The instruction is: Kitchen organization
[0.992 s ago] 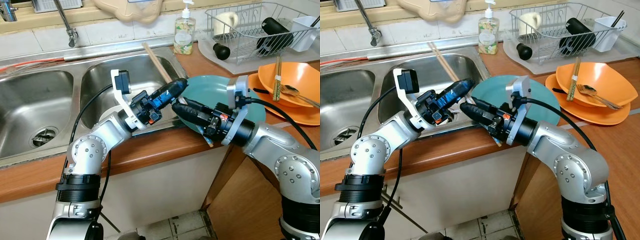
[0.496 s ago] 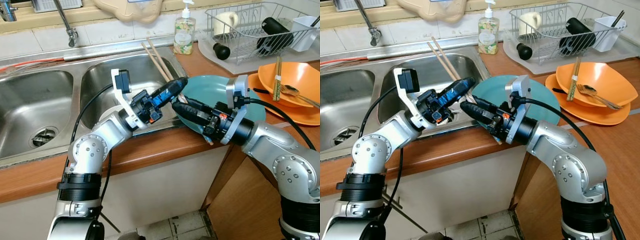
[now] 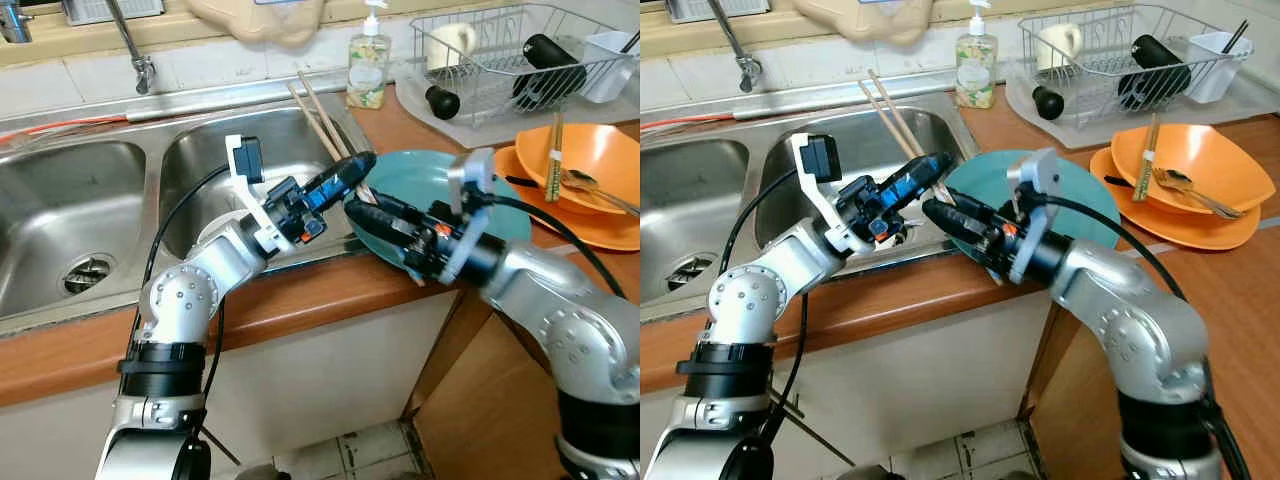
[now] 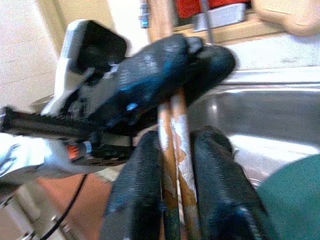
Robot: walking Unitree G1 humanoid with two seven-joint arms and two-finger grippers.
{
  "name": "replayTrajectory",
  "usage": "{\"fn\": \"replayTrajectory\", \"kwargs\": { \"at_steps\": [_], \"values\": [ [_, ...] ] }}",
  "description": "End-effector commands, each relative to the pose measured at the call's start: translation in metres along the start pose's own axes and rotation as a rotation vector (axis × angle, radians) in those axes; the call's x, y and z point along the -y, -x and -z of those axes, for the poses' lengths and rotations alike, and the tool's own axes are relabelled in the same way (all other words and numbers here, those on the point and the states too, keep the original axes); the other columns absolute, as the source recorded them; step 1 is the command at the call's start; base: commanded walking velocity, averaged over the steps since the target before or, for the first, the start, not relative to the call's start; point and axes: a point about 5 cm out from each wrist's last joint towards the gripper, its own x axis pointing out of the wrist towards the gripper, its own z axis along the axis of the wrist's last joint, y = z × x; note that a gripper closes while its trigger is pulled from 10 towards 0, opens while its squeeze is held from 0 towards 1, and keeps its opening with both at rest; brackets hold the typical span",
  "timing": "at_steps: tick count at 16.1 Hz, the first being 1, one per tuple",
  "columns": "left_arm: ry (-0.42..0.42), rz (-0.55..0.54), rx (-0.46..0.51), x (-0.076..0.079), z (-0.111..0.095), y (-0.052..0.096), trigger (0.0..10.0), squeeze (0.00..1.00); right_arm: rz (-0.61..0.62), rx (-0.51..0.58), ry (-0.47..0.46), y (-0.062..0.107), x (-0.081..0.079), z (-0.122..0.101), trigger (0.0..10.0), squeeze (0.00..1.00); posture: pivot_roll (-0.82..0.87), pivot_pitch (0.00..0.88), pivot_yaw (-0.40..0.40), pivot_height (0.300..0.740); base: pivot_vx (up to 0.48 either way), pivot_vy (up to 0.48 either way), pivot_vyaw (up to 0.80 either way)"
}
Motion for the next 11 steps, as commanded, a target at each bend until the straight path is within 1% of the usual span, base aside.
{"fn": "replayTrajectory", "kwargs": {
  "at_steps": [1, 2, 4, 5, 6, 7, 8, 9, 10, 11],
  "values": [
    [-0.045, -0.078, 0.035, -0.008, -0.011, 0.004, 0.0, 0.0, 0.041, 0.029, -0.007, 0.001, 0.006, -0.008, 10.0, 1.0, -0.1, 0.0, 0.096, 0.74, 0.0, 0.0, 0.0],
    [-0.052, -0.088, 0.042, -0.01, -0.013, 0.005, 0.0, 0.0, 0.047, 0.033, -0.011, 0.001, 0.007, -0.009, 10.0, 1.0, -0.1, 0.0, 0.096, 0.74, 0.0, 0.0, 0.0],
    [-0.102, -0.172, 0.081, -0.019, -0.029, 0.01, 0.0, 0.0, 0.067, 0.034, -0.019, 0.001, 0.01, -0.012, 10.0, 1.0, -0.1, 0.0, 0.094, 0.74, 0.0, 0.0, 0.0],
    [-0.127, -0.216, 0.099, -0.024, -0.037, 0.014, 0.0, 0.0, 0.102, 0.03, 0.01, 0.001, 0.012, -0.013, 10.0, 1.0, -0.1, 0.0, 0.096, 0.74, 0.0, 0.0, 0.0],
    [-0.16, -0.279, 0.126, -0.03, -0.051, 0.022, 0.0, 0.0, 0.116, 0.033, 0.062, 0.0, 0.011, -0.015, 10.0, 1.0, -0.1, 0.0, 0.096, 0.74, 0.0, 0.0, 0.0],
    [-0.18, -0.31, 0.13, -0.032, -0.057, 0.025, 0.0, 0.0, 0.127, 0.033, 0.072, -0.001, 0.011, -0.015, 10.0, 1.0, -0.1, 0.0, 0.096, 0.74, 0.0, 0.0, 0.0],
    [-0.21, -0.382, 0.142, -0.037, -0.067, 0.031, 0.0, 0.0, 0.15, 0.017, 0.083, -0.001, 0.012, -0.014, 10.0, 1.0, -0.1, 0.0, 0.094, 0.74, 0.0, 0.0, 0.0],
    [-0.223, -0.466, 0.157, -0.044, -0.075, 0.037, 0.0, 0.0, 0.159, -0.003, 0.088, -0.001, 0.012, -0.014, 10.0, 1.0, -0.1, 0.0, 0.093, 0.74, 0.0, 0.0, 0.0],
    [-0.216, -0.534, 0.158, -0.051, -0.078, 0.042, 0.0, 0.0, 0.158, -0.012, 0.11, -0.001, 0.01, -0.014, 10.0, 1.0, -0.1, 0.0, 0.091, 0.74, 0.0, 0.0, 0.0],
    [-0.198, -0.667, 0.152, -0.063, -0.08, 0.05, 0.0, 0.0, 0.152, -0.022, 0.137, -0.002, 0.007, -0.014, 10.0, 1.0, -0.1, 0.0, 0.086, 0.74, 0.0, 0.0, 0.0]
  ]
}}
